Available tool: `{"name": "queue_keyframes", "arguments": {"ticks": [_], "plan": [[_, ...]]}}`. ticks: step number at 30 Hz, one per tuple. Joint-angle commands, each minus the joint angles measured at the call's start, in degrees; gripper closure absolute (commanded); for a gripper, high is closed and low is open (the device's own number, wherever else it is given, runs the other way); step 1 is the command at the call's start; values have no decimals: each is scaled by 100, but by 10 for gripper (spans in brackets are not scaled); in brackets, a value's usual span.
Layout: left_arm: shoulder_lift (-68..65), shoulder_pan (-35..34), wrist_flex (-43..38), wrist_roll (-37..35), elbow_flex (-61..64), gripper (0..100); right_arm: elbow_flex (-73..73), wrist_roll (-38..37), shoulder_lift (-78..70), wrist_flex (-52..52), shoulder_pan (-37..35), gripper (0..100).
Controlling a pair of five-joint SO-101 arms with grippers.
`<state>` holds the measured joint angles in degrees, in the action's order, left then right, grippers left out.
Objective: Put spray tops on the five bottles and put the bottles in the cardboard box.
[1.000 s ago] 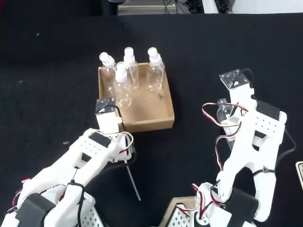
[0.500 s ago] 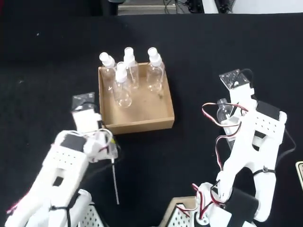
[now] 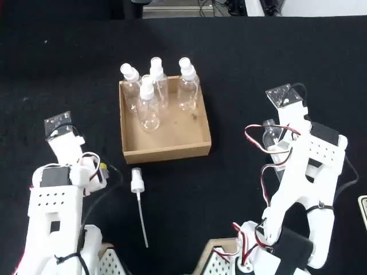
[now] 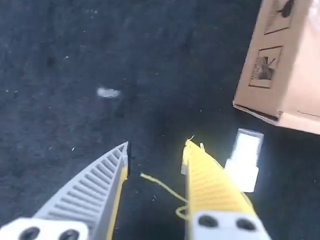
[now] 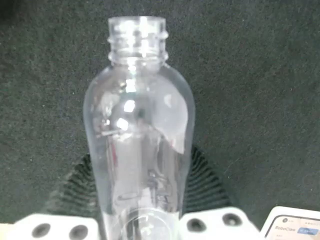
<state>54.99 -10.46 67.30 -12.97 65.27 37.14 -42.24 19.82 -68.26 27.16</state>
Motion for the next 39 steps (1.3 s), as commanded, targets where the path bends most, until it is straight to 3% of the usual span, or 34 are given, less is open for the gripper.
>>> {"name": "queue_keyframes", "arguments": {"ticks": [1,4,7,11,14,20,27,35,39], "plan": [[141,338,53,44,-101,830,-356,0,338,-44,-18,988],[141,1068,26,9,-92,829,-356,0,338,-44,-18,988],[88,1710,-9,-536,-75,816,-356,0,338,-44,-9,988],[88,2088,-492,-1020,277,710,-356,0,338,-44,-18,988],[88,2299,-1213,-1055,857,720,-356,0,338,-44,18,988],[88,2316,-2312,-1055,1648,743,-356,0,338,-44,18,987],[88,2308,-2215,-1055,1666,751,-356,0,338,-44,26,987],[123,2290,-2004,-466,1640,973,-356,0,338,-53,35,987],[141,1560,-1908,-299,1587,968,-356,0,338,-53,35,987]]}}
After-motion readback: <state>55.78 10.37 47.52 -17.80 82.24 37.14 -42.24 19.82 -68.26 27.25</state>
